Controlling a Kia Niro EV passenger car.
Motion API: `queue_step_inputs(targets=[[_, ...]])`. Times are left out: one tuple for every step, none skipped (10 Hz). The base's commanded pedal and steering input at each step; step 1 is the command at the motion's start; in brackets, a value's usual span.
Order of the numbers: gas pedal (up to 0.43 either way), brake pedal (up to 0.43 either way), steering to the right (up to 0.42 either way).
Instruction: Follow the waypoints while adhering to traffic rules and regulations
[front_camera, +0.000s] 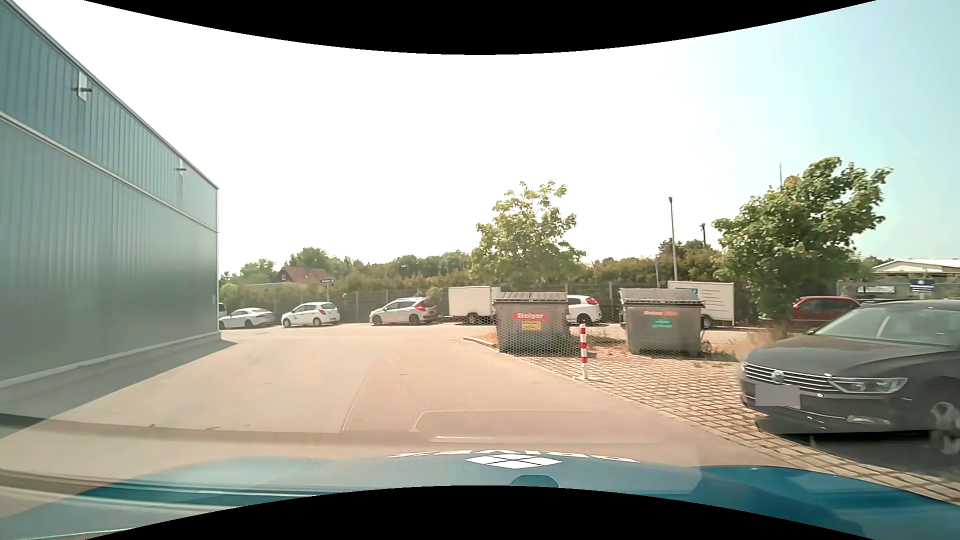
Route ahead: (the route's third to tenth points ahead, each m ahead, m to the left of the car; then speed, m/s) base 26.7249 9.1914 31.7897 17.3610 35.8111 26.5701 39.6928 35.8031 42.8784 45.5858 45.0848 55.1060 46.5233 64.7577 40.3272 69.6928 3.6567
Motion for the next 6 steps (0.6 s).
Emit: queue_step_inputs(targets=[[0.11, 0.0, -0.342], [0.11, 0.0, -0.325], [0.11, 0.0, -0.304], [0.11, 0.0, -0.284], [0.11, 0.0, -0.263], [0.11, 0.0, -0.246]])
